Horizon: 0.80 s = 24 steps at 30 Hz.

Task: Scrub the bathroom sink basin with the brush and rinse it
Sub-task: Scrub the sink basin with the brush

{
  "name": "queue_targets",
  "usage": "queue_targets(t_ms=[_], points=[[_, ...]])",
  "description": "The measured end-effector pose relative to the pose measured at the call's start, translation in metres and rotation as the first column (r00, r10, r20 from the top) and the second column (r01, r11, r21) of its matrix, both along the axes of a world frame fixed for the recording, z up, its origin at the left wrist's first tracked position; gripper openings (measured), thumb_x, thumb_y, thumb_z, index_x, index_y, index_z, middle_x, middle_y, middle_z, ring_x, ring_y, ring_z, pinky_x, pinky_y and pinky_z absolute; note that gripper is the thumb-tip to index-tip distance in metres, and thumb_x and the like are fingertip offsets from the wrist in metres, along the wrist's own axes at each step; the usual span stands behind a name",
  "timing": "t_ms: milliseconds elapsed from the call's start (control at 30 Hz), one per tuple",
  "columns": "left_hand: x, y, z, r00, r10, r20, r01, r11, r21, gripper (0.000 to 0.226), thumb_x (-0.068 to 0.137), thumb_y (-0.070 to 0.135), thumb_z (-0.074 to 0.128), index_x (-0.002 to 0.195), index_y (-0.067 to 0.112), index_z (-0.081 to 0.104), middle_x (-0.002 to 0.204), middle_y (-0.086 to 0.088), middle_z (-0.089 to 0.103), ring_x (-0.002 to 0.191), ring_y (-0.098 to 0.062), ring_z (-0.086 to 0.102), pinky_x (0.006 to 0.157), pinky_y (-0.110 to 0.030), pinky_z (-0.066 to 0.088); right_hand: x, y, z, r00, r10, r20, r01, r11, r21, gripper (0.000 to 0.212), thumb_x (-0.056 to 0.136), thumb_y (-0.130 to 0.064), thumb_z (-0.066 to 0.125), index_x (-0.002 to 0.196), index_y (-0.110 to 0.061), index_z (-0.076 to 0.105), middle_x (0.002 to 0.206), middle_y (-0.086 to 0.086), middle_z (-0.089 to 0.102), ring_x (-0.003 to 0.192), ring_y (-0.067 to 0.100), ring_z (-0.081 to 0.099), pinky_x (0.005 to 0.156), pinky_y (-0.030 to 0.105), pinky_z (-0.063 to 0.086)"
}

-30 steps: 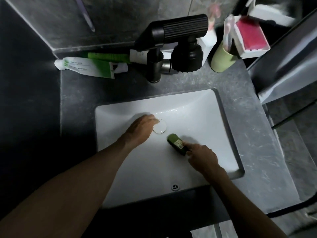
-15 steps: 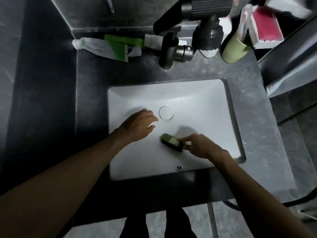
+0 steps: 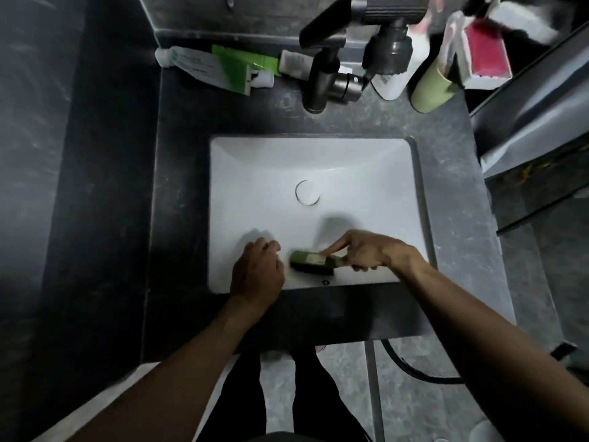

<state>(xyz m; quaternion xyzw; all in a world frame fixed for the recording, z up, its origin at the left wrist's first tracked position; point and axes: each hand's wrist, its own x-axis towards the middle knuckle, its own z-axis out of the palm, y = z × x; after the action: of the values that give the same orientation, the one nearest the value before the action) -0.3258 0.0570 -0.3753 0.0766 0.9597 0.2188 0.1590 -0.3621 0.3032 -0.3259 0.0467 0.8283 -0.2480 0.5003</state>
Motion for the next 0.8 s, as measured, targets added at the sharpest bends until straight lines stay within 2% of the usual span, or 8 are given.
queue_targets(t_ms=[100,200,300,367,433,567,700,800], points=[[0.007,0.0,0.006,0.999,0.04,-0.036,-0.041,0.999,-0.03,0.024,0.094,0.014,0.05,0.112,0.011,0.066,0.11,-0.009,0.063,0.102,-0.027,0.057,0.074,-0.036,0.047,-0.014,0.047,0.006,0.995,-0.069,-0.075,0.082,0.979,0.187,0.034,0.092,-0.018,0.058,0.119,-0.036,0.069,0.063,-0.002,0.058,0.05,0.01,0.049,0.04,0.017,0.036],[0.01,0.0,0.006,0.993,0.042,-0.112,-0.043,0.999,-0.009,0.02,0.089,0.007,0.052,0.103,0.01,0.066,0.101,-0.009,0.063,0.092,-0.027,0.058,0.065,-0.03,0.037,-0.013,0.069,0.009,0.994,-0.099,-0.037,0.105,0.972,0.212,0.034,0.093,-0.02,0.06,0.121,-0.037,0.068,0.065,0.001,0.058,0.054,0.012,0.048,0.044,0.022,0.037],[0.01,0.0,0.007,0.98,0.005,-0.198,0.0,1.0,0.026,0.025,0.084,0.004,0.045,0.098,0.011,0.064,0.096,-0.007,0.062,0.086,-0.024,0.058,0.061,-0.027,0.036,-0.01,0.026,0.005,0.999,-0.003,0.033,0.003,1.0,-0.007,0.034,0.091,-0.021,0.064,0.117,-0.042,0.07,0.061,0.002,0.057,0.052,0.013,0.047,0.051,0.025,0.04],[0.009,0.001,0.008,0.979,0.009,-0.205,0.0,0.999,0.045,0.028,0.085,0.004,0.043,0.102,0.012,0.064,0.097,-0.006,0.063,0.087,-0.023,0.058,0.06,-0.029,0.045,-0.008,-0.017,0.003,0.991,0.091,0.095,-0.069,0.975,-0.211,0.033,0.09,-0.025,0.067,0.117,-0.045,0.069,0.06,0.003,0.056,0.05,0.014,0.044,0.055,0.028,0.041],[0.009,0.002,0.009,0.98,0.037,-0.198,-0.026,0.998,0.056,0.027,0.087,0.001,0.046,0.106,0.01,0.063,0.1,-0.008,0.064,0.088,-0.023,0.06,0.063,-0.032,0.054,-0.01,-0.043,-0.003,0.984,0.152,0.095,-0.121,0.954,-0.273,0.035,0.091,-0.023,0.068,0.119,-0.044,0.068,0.06,0.003,0.058,0.051,0.015,0.045,0.057,0.029,0.042],[0.008,0.001,0.007,0.978,0.059,-0.203,-0.047,0.997,0.06,0.031,0.086,-0.009,0.047,0.106,0.01,0.061,0.101,-0.009,0.063,0.087,-0.024,0.06,0.063,-0.035,0.055,-0.025,0.005,0.005,0.953,0.284,0.104,-0.262,0.948,-0.181,0.04,0.088,-0.016,0.066,0.115,-0.046,0.07,0.061,0.002,0.064,0.055,0.016,0.053,0.058,0.023,0.046],[0.01,0.004,0.009,0.974,0.047,-0.222,-0.033,0.997,0.066,0.033,0.085,-0.013,0.044,0.103,0.007,0.063,0.097,-0.011,0.064,0.083,-0.026,0.061,0.06,-0.032,0.053,-0.032,0.094,0.016,0.968,0.201,0.153,-0.222,0.966,0.134,0.04,0.088,-0.012,0.064,0.115,-0.04,0.071,0.06,-0.002,0.065,0.055,0.013,0.054,0.059,0.024,0.048],[0.009,0.003,0.01,0.977,0.041,-0.209,-0.029,0.998,0.062,0.033,0.085,-0.01,0.041,0.104,0.008,0.062,0.097,-0.01,0.063,0.082,-0.025,0.06,0.06,-0.031,0.051,-0.03,0.058,0.017,0.964,0.244,0.102,-0.248,0.968,0.029,0.042,0.087,-0.011,0.061,0.114,-0.042,0.072,0.055,-0.005,0.063,0.051,0.01,0.051,0.059,0.025,0.045]])
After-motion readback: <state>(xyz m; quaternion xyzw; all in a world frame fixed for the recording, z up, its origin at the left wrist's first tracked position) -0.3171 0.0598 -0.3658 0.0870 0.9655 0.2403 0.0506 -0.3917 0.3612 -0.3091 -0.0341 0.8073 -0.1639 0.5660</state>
